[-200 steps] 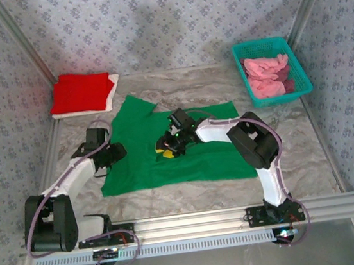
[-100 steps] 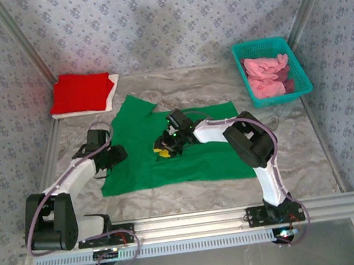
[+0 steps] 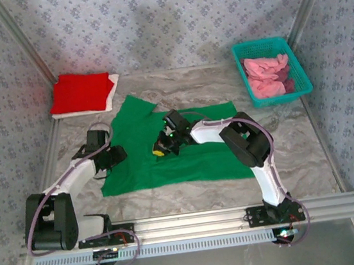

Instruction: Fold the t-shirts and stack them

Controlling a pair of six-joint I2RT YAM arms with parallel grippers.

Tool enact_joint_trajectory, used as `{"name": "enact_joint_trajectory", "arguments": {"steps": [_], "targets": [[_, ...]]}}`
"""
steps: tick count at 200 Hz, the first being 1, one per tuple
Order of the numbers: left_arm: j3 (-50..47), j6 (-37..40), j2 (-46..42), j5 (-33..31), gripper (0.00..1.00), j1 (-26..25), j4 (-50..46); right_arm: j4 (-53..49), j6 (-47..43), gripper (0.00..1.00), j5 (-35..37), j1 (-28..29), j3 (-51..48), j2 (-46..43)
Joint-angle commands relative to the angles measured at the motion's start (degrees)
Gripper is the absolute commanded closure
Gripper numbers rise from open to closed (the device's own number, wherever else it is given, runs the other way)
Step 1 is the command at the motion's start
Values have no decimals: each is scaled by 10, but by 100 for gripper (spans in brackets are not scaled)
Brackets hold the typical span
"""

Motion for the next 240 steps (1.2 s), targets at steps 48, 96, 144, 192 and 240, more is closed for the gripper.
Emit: {"name": "enact_joint_trajectory", "arguments": {"steps": [48,96,144,192,240], "targets": [[-10,10,-22,-5,52,6,3,-73,-93,100,44,-4,60,-19],[-11,12,-29,-9,52,7,-4,-137,-99,71,79,-6,4,-77],[-13,12,-13,-4,52,8,4,-121,-88,67,43,9,-2,-56],[-17,15,-20,-4,51,8,3,-123,-66,61,44,12,-6,-47],[-18,14,-10,1,51,8,10,-104,-52,60,24,14,-3,-28]]}}
